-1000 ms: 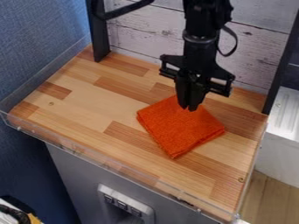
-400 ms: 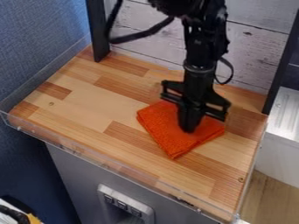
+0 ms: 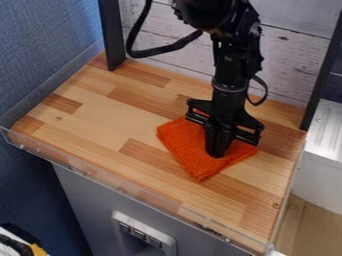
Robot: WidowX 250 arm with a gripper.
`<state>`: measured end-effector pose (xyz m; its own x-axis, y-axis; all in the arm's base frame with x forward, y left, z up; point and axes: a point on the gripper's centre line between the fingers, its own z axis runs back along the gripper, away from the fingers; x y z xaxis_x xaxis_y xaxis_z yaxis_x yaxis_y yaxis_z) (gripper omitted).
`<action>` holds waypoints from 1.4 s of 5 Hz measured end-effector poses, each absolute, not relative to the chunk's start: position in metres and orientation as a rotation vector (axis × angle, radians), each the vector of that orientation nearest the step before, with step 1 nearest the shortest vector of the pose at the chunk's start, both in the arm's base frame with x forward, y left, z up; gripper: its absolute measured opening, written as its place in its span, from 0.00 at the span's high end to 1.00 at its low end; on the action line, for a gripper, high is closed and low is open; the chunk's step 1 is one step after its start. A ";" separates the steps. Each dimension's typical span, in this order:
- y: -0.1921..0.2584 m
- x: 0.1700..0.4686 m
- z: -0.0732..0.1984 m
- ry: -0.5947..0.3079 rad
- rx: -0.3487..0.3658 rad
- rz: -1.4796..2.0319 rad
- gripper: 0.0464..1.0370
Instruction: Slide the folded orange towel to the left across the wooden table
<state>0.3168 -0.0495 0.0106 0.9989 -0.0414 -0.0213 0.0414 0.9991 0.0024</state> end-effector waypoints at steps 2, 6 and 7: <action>-0.022 0.310 0.008 -0.009 -0.004 -0.038 0.99; 0.039 0.289 0.008 0.000 -0.003 -0.001 0.99; 0.046 0.293 0.009 0.010 -0.005 0.003 0.97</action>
